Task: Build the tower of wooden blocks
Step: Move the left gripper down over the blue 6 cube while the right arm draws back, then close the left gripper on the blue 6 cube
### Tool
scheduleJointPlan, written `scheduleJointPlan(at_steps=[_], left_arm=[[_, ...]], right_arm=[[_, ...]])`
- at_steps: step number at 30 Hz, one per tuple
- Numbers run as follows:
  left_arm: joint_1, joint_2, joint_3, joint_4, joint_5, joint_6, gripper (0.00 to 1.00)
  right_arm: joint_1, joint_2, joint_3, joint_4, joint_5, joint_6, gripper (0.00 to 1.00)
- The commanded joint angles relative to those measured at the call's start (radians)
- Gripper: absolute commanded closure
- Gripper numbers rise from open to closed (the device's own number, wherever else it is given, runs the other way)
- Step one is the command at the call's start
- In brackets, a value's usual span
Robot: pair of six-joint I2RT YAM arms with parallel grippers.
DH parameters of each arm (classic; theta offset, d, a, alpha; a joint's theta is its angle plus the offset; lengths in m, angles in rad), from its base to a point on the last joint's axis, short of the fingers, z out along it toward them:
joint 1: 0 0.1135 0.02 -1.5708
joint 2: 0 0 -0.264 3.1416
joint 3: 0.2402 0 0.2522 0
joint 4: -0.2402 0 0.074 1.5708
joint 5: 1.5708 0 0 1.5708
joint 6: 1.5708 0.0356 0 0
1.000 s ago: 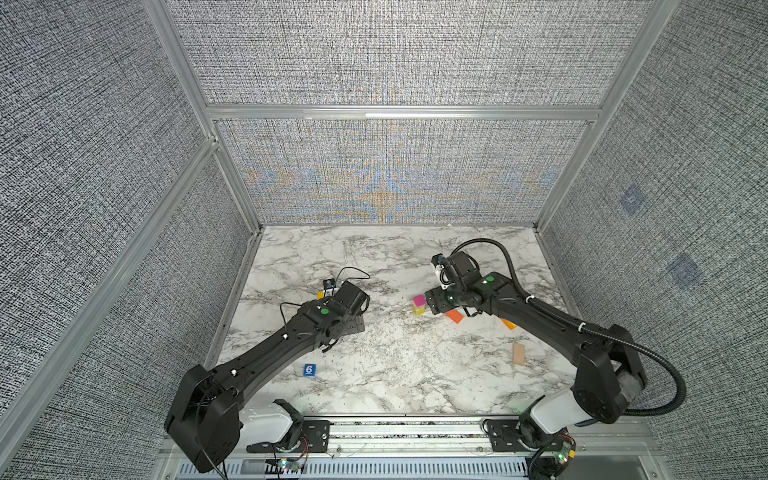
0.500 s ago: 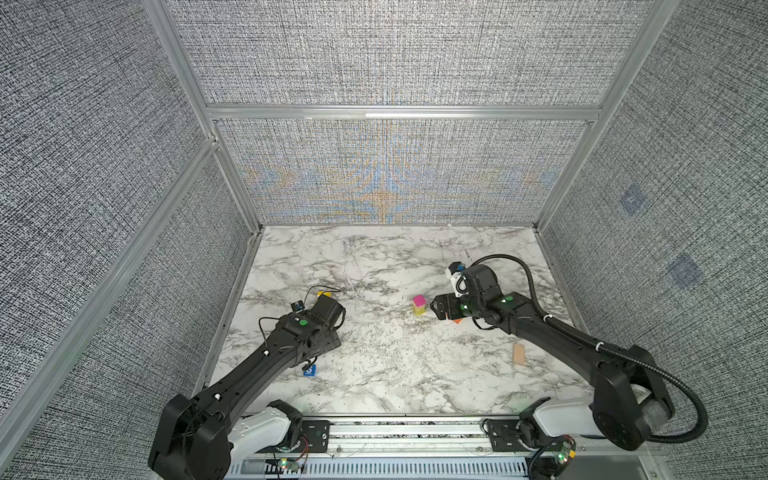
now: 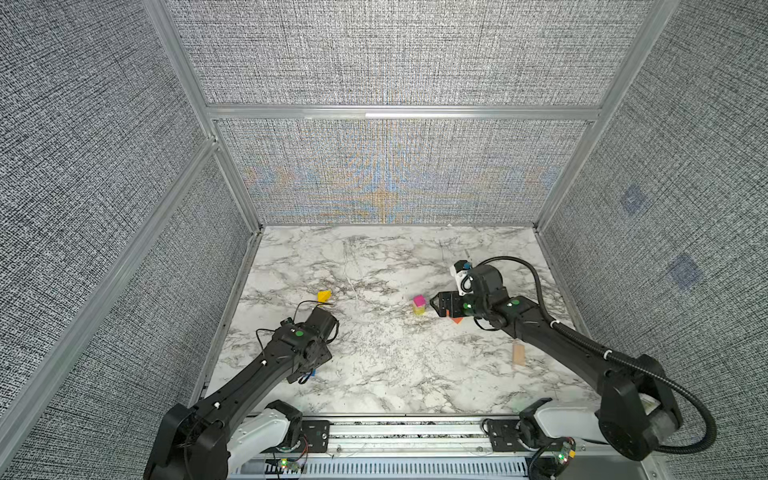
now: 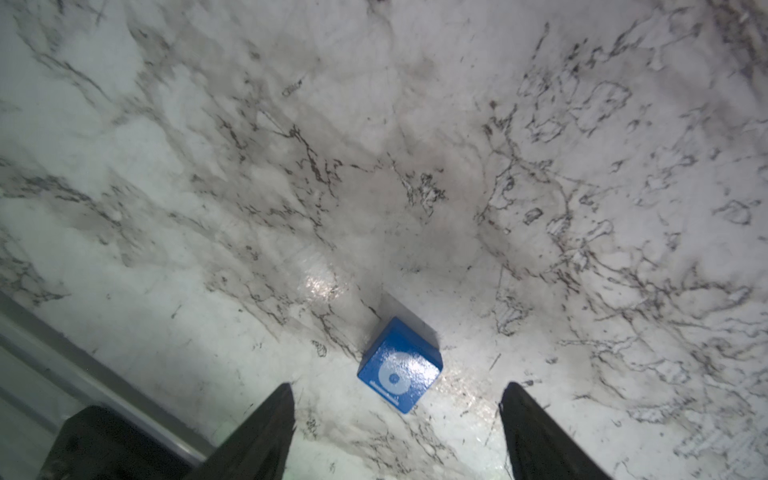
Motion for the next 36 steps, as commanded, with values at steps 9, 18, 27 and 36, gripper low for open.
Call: scheduleJointPlan(at_steps=[9, 18, 27, 36], left_arm=[[0.036, 0.087, -0.035, 0.054, 0.033, -0.138, 0.20], [0.047, 0.011, -0.056, 0.067, 0.021, -0.230, 0.27], [0.056, -0.020, -0.076, 0.064, 0.032, -0.234, 0.31], [0.067, 0.042, -0.106, 0.159, 0.077, -0.233, 0.33]], right_arm=[[0.001, -0.058, -0.036, 0.050, 0.008, 0.031, 0.03], [0.001, -0.061, -0.037, 0.054, -0.009, 0.035, 0.02], [0.001, -0.050, -0.037, 0.060, -0.030, 0.035, 0.02], [0.000, -0.046, -0.043, 0.075, -0.044, 0.042, 0.02]])
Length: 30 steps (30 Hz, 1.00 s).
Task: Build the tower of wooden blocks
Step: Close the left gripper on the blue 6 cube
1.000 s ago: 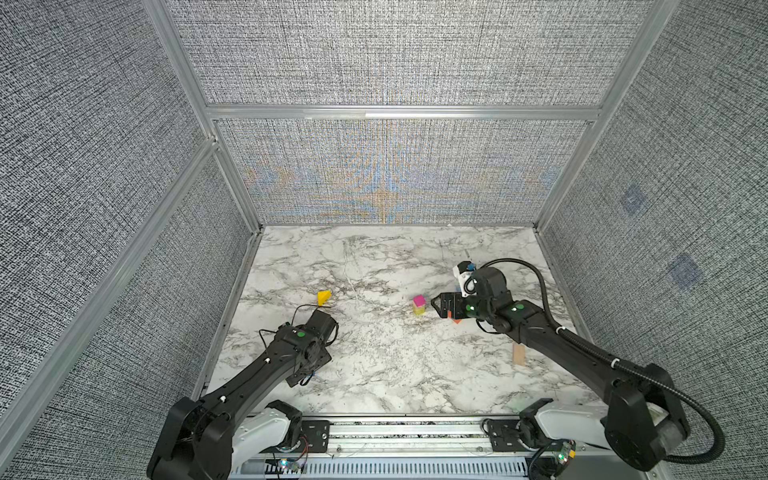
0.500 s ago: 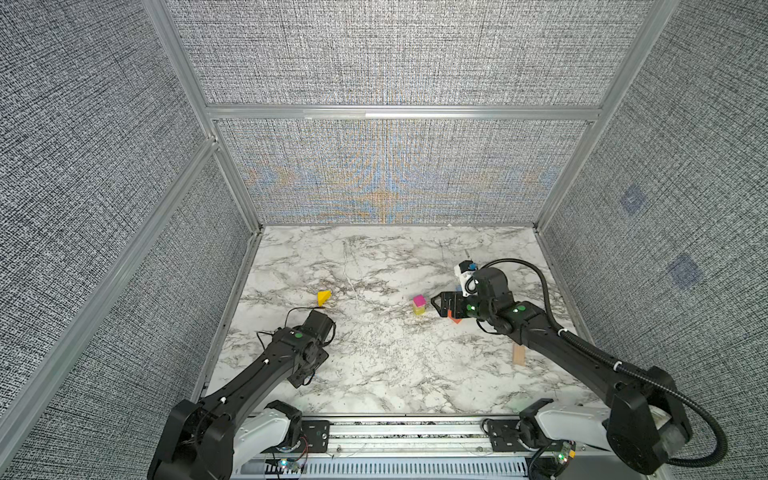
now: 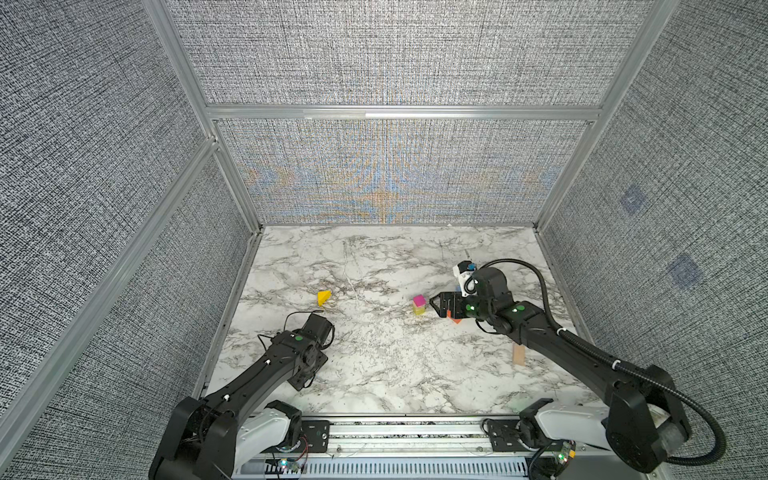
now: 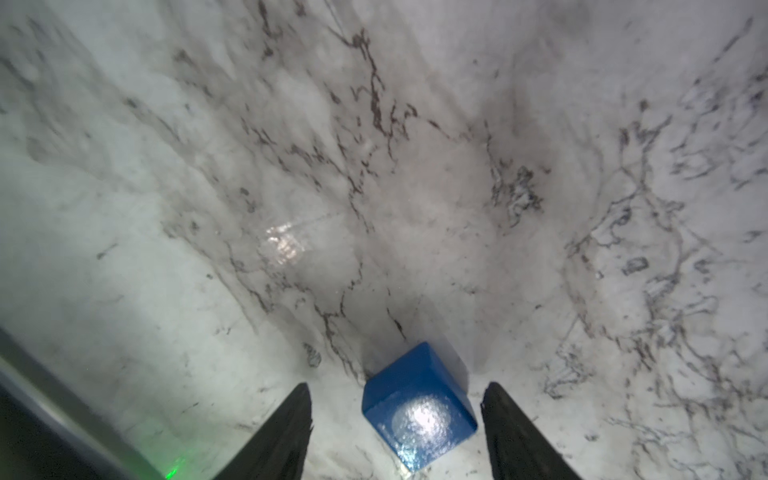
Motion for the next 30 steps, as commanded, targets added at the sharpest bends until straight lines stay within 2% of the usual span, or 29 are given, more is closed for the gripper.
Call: scheduleJointPlan(at_steps=[1, 19, 30], left_arm=[[0.004, 0.016, 0.002, 0.036, 0.009, 0.000, 0.33], [0.014, 0.100, 0.035, 0.060, 0.005, 0.041, 0.38], [0.014, 0.195, 0.107, 0.075, 0.000, 0.077, 0.40]], right_arm=[[0.001, 0.003, -0.004, 0.025, -0.013, 0.002, 0.02], [0.002, 0.019, -0.004, 0.035, -0.027, 0.005, 0.02], [0.001, 0.020, -0.004, 0.035, -0.028, 0.004, 0.02]])
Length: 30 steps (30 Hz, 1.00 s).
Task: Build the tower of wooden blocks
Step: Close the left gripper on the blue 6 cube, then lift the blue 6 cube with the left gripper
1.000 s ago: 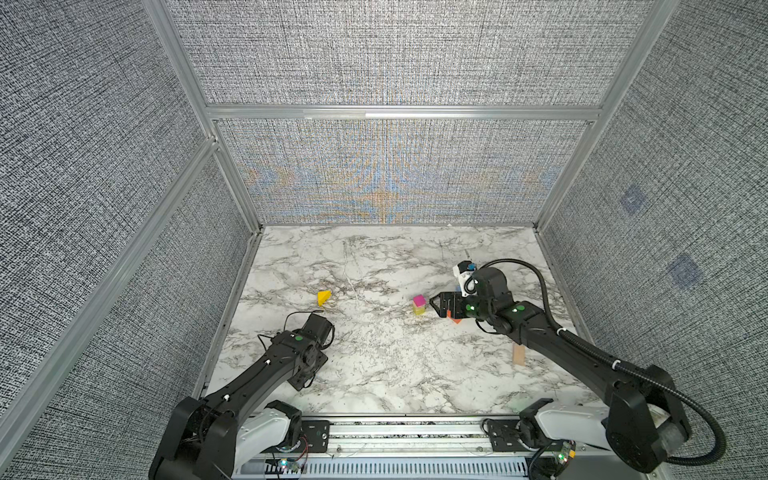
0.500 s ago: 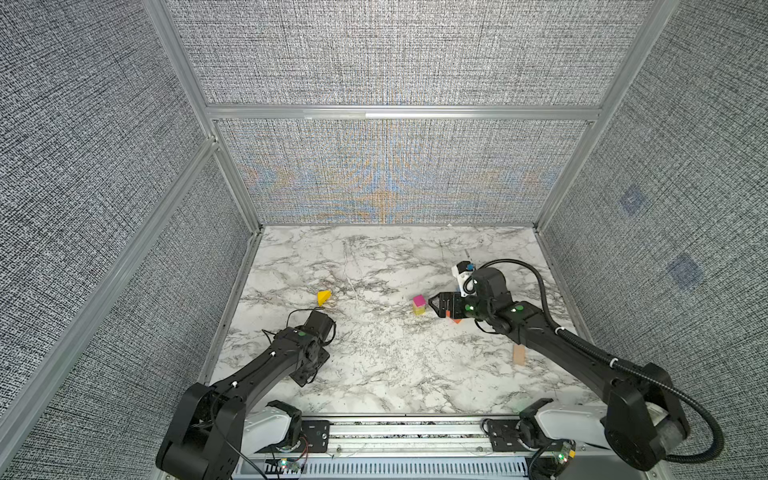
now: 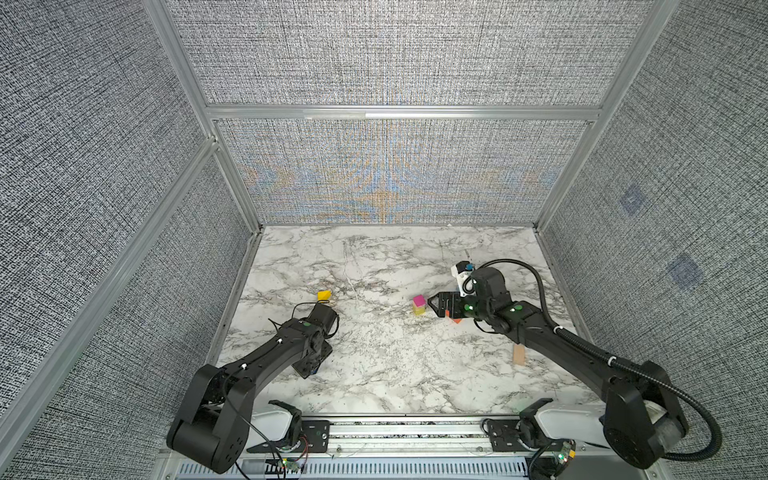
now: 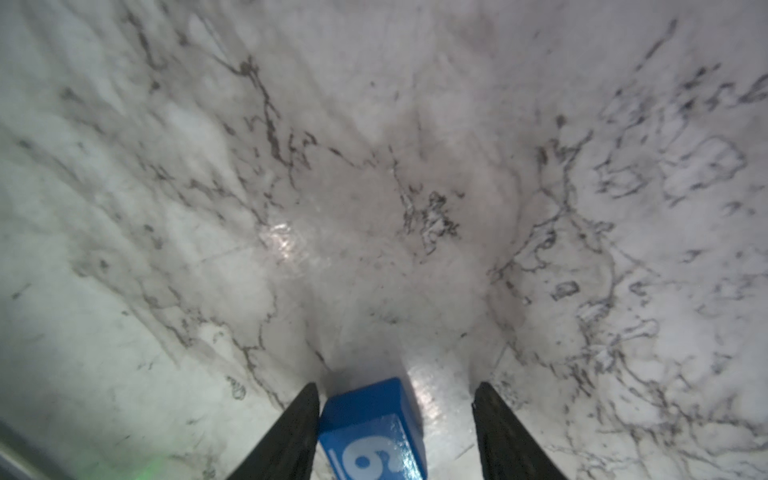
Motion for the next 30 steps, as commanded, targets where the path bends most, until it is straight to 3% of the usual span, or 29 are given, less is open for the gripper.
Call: scheduleJointPlan(at_steps=[1, 5, 22, 30], left_arm=[[0.001, 0.021, 0.016, 0.012, -0.010, 0.018, 0.40], [0.001, 0.039, 0.027, 0.020, 0.007, 0.023, 0.47], [0.000, -0.019, -0.042, -0.001, 0.071, 0.017, 0.46], [-0.001, -0.009, -0.033, 0.011, 0.080, 0.026, 0.58]], right_arm=[[0.001, 0.001, -0.001, 0.011, -0.006, -0.003, 0.02], [0.001, -0.001, -0.001, 0.009, -0.006, -0.004, 0.02], [0.005, 0.010, 0.000, 0.013, -0.012, 0.000, 0.01], [0.005, 0.011, 0.000, 0.011, -0.012, -0.001, 0.01]])
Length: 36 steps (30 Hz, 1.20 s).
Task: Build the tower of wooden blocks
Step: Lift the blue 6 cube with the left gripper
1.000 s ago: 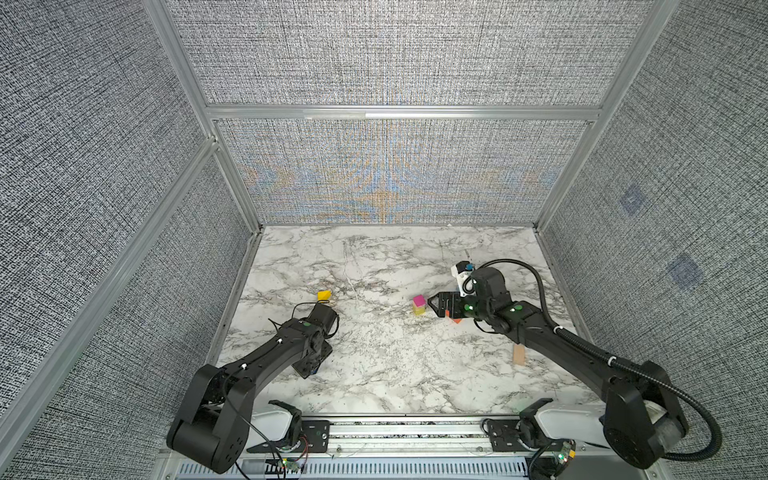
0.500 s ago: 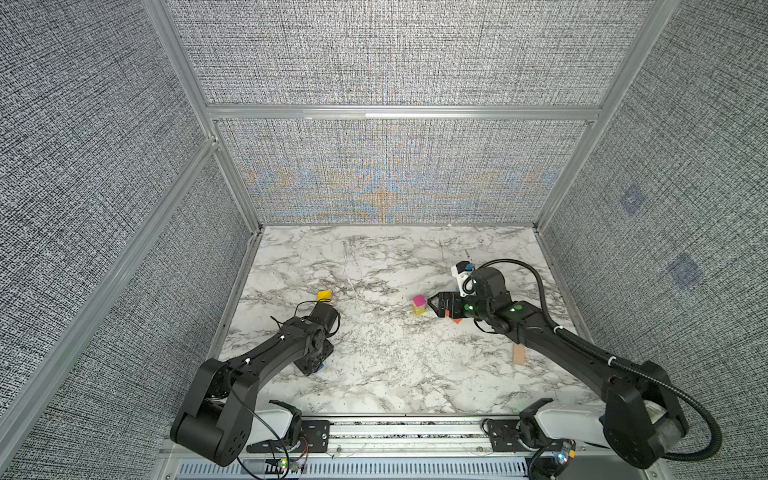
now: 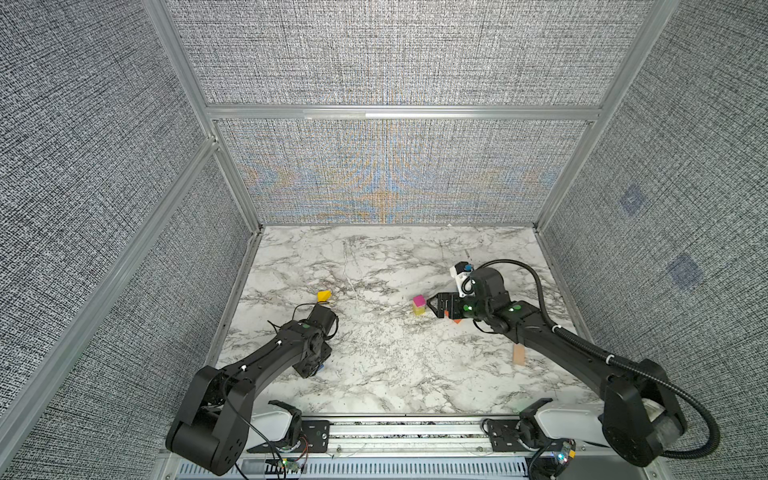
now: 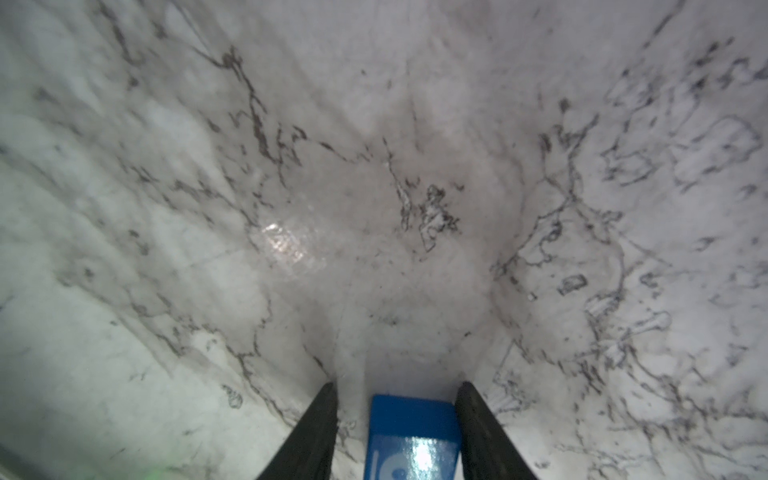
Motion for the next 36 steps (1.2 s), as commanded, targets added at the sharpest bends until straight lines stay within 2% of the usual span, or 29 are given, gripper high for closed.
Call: scheduleJointPlan(at_steps=[1, 4, 16, 20, 22, 30, 36], left_arm=[[-0.002, 0.010, -0.003, -0.004, 0.054, 0.001, 0.58], [-0.002, 0.015, -0.002, 0.004, 0.059, 0.001, 0.58], [-0.016, 0.019, -0.003, 0.015, 0.092, 0.037, 0.47], [-0.028, -0.004, -0.009, 0.006, 0.085, 0.037, 0.47], [-0.029, -0.013, -0.015, 0.005, 0.082, 0.037, 0.50], [-0.029, -0.030, -0.015, -0.006, 0.078, 0.055, 0.73], [-0.032, -0.054, 0.011, -0.041, 0.069, 0.087, 0.75]], right_arm=[[0.001, 0.001, 0.003, 0.010, -0.006, -0.003, 0.01], [0.001, 0.003, 0.002, 0.010, -0.006, -0.002, 0.01], [0.002, 0.012, 0.004, 0.012, -0.006, -0.002, 0.01], [0.005, 0.017, 0.004, 0.013, -0.007, -0.002, 0.01], [0.006, 0.018, 0.004, 0.015, -0.007, -0.002, 0.01], [0.006, 0.022, 0.005, 0.013, -0.006, -0.002, 0.01], [0.007, 0.037, 0.016, 0.003, -0.007, -0.004, 0.01]])
